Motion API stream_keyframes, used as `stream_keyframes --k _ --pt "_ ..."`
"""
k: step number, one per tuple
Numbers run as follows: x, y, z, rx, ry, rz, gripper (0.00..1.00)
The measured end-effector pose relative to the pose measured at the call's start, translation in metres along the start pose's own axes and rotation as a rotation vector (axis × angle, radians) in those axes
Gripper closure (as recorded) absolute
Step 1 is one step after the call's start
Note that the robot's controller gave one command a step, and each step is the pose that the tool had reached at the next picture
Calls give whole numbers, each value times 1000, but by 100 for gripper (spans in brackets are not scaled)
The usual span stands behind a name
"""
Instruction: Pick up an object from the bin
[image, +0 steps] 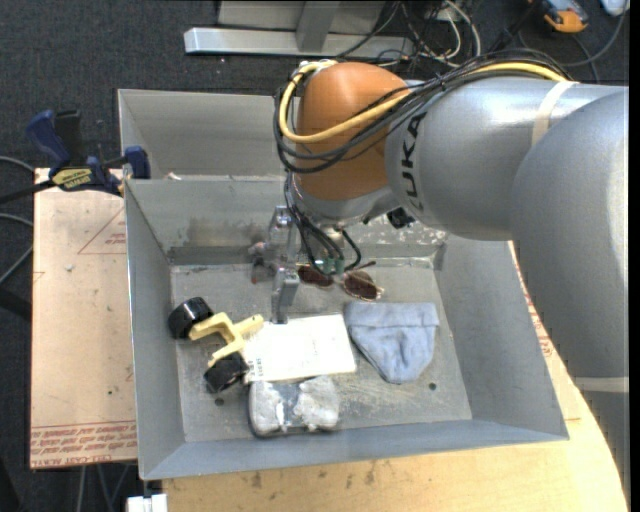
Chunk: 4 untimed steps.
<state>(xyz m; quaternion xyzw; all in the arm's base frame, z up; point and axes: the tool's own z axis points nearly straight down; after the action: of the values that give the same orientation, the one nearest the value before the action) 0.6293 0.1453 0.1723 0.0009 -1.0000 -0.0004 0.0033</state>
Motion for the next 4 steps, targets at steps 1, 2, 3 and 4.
stream_keyframes --k 1,2,3,4 --pt "-2 -1 -5 -1 -8 2 0" --pt "9 23 6 2 -9 -285 0" --pt "5 44 11 0 -11 -382 0" --pt "11 46 32 1 -9 -499 0"
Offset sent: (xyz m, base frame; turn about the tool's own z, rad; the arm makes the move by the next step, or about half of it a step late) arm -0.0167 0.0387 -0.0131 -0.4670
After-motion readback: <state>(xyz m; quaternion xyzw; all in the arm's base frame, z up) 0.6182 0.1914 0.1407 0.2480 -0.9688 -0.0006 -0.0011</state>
